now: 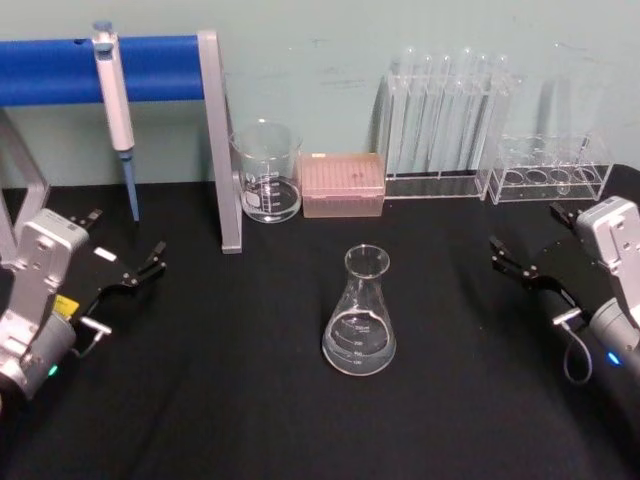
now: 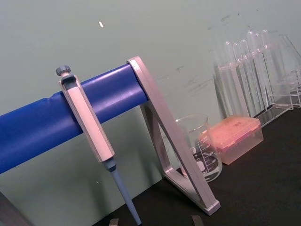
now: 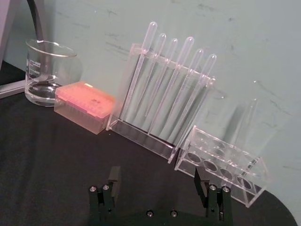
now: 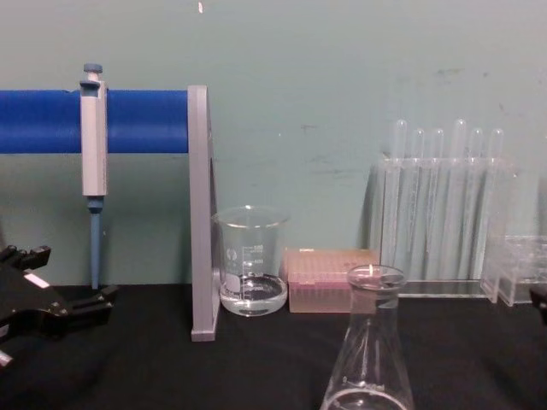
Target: Grasp the erlenmeyer flask with one hand, shake it three times, then place it back.
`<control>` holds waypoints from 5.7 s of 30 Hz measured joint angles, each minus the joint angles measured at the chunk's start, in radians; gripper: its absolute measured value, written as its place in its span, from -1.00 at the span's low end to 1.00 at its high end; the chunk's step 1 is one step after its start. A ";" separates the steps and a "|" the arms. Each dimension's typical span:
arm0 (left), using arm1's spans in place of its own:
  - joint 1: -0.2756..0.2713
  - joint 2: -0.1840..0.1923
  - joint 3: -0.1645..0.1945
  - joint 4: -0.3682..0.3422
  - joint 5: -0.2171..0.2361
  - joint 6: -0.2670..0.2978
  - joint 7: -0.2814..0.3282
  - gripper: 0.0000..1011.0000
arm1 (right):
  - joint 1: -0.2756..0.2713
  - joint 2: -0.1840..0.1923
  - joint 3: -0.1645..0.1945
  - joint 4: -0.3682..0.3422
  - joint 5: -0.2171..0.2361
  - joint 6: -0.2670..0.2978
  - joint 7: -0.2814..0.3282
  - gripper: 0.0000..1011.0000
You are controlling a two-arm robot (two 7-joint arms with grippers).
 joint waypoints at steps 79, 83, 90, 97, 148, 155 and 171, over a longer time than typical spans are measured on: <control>0.000 0.000 0.000 0.000 0.000 0.000 0.000 0.98 | 0.130 -0.038 -0.082 0.025 0.320 0.128 0.729 0.98; 0.000 0.000 0.000 0.000 0.000 0.000 0.000 0.98 | 0.148 -0.050 -0.091 0.049 0.312 0.123 0.733 0.98; 0.000 0.000 0.000 0.000 0.000 0.000 0.000 0.98 | 0.169 -0.064 -0.100 0.075 0.304 0.116 0.741 0.98; 0.000 0.000 0.000 0.000 0.000 0.000 0.000 0.98 | 0.187 -0.076 -0.109 0.098 0.296 0.108 0.751 0.98; 0.000 0.000 0.000 0.000 0.000 0.000 0.000 0.98 | 0.204 -0.089 -0.123 0.123 0.268 0.080 0.758 0.98; 0.000 0.000 0.000 0.000 0.000 0.000 0.000 0.98 | 0.204 -0.089 -0.123 0.123 0.269 0.081 0.758 0.98; 0.000 0.000 0.000 0.000 0.000 0.000 0.000 0.98 | 0.204 -0.089 -0.123 0.123 0.269 0.081 0.758 0.78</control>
